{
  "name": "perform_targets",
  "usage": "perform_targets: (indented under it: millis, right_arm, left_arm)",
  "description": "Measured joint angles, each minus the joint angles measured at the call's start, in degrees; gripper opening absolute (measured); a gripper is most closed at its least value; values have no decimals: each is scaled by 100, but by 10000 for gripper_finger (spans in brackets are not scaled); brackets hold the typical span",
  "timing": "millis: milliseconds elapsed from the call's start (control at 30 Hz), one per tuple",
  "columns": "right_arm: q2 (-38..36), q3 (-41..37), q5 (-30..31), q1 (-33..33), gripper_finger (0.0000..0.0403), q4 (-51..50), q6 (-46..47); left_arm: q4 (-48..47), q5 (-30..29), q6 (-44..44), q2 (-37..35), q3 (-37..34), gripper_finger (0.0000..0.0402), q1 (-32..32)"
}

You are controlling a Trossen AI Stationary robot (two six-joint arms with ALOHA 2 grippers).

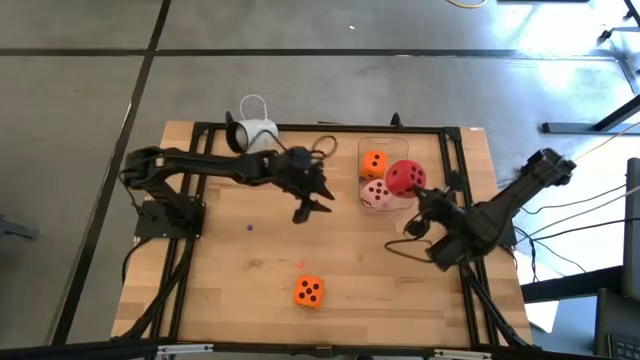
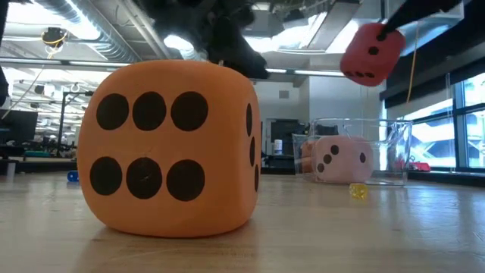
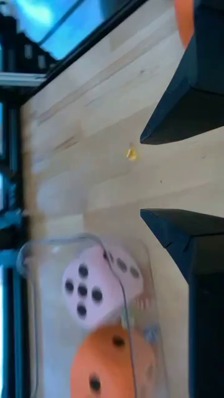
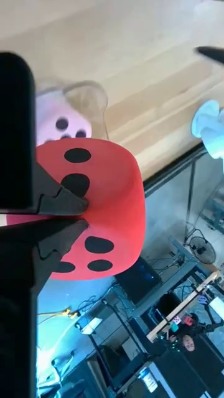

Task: Pick & Place Dice
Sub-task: Put the large red die into the transparent bin

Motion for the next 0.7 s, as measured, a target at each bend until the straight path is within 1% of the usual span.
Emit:
perform_targets:
  millis: [167,333,433,567,633,700]
  right_arm:
    - [-894,-838,34,-111,0,243,-22]
    - [-1514,-1507,25,-419,0,801,-573]
    - [-1861,-1451,129,-712,0,1068,-1169]
    - [-2341,-1471,146,-931,0,1197,-1456]
    - [-2544,-1471,-20,-1029,0,1544,-1603]
    - [-2671,-1471,-274,-1144,0,2057,-1953]
  left_arm:
    - [546,2,-203,-668,-578,171,205]
    - [853,-11,-234,-1111,-907,171,311]
    - [832,-14,-242,-1231,-949,171,360]
    - [845,-31,-153,-1243,-949,171,364]
    - [844,-31,-112,-1243,-949,171,363]
    - [834,-30,-109,-1243,-949,171,361]
